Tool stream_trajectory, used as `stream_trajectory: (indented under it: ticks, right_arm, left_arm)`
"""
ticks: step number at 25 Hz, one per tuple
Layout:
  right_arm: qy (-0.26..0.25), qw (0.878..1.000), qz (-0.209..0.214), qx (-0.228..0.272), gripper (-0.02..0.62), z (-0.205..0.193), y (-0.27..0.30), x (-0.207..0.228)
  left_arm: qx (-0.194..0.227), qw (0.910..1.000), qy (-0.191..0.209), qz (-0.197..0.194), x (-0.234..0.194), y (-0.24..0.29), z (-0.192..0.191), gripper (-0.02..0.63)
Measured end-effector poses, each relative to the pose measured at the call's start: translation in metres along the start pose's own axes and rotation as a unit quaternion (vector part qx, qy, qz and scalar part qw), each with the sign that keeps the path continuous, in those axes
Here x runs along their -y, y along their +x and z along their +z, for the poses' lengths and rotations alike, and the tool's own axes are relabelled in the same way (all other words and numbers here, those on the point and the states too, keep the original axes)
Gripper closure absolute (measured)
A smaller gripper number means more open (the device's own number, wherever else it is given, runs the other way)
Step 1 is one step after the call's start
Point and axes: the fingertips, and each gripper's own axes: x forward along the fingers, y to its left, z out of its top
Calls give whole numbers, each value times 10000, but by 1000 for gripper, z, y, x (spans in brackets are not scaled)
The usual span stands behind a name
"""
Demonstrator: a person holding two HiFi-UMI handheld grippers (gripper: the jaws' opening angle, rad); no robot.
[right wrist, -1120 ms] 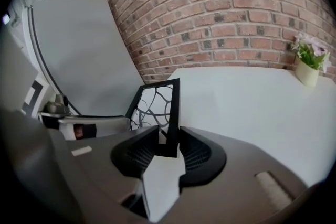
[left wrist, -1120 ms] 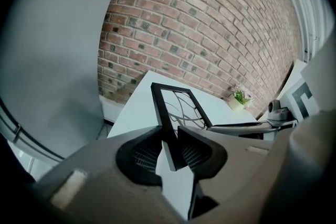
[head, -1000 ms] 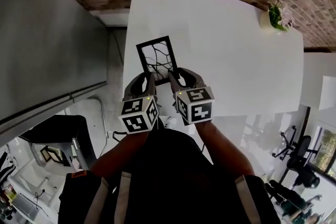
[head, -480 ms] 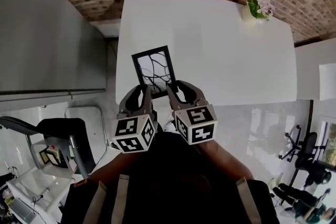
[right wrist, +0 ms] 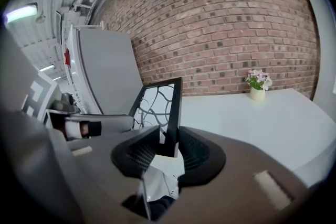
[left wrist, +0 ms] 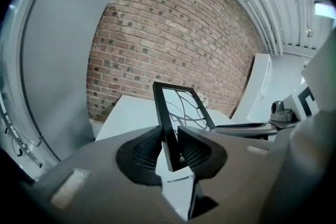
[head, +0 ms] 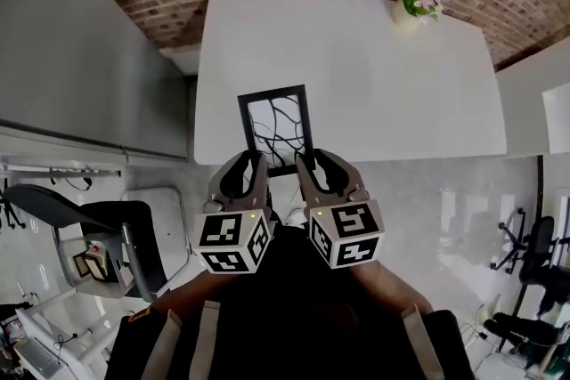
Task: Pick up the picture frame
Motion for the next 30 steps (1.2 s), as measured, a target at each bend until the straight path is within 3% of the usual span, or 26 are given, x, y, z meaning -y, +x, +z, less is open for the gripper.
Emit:
stream_trajectory:
  ticks: [14,30]
  right_arm:
    - [236,9965,-655,455,520,-12,-78,28]
    - [286,9956,-765,460,520,-13,-85,38]
  left_arm:
    - [55,9967,459,-660,70,-19,-9,525]
    - [64,9957,492,-776,82,-15,-8,525]
